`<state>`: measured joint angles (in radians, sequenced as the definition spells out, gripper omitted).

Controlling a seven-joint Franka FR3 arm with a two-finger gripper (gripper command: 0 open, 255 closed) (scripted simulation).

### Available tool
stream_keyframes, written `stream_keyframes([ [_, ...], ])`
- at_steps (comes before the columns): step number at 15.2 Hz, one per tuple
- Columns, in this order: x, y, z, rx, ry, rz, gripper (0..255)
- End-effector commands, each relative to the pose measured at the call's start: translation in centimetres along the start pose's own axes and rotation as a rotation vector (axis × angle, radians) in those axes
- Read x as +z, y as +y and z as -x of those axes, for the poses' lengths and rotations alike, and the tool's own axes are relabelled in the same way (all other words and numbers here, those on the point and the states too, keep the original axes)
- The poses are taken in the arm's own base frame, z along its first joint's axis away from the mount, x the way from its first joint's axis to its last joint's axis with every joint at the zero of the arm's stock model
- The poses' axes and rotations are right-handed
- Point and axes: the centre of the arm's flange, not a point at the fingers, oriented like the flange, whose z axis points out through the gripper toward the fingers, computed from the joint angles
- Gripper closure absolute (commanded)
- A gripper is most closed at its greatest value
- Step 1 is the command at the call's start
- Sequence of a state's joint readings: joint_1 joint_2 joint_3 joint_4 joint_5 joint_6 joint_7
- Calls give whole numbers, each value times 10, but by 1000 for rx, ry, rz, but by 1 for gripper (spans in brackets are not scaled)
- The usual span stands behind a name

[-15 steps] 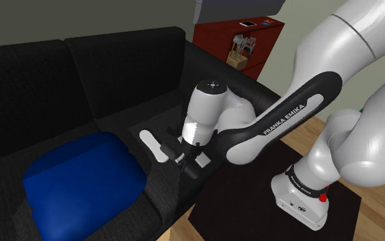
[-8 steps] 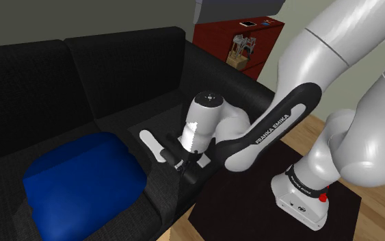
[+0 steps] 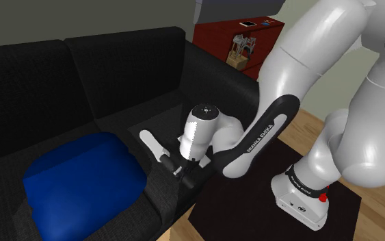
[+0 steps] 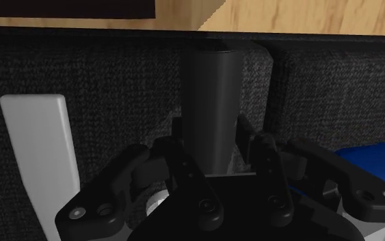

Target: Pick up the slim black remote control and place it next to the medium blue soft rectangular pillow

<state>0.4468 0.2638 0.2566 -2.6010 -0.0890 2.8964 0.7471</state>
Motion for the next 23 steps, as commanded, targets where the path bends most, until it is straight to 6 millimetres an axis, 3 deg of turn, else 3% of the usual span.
stream_keyframes([
  [1, 11, 0, 0, 0, 1, 0, 255],
  [14, 81, 4, 0, 0, 1, 0, 255],
  [22, 81, 4, 0, 0, 1, 0, 255],
  [23, 81, 4, 0, 0, 1, 0, 0],
])
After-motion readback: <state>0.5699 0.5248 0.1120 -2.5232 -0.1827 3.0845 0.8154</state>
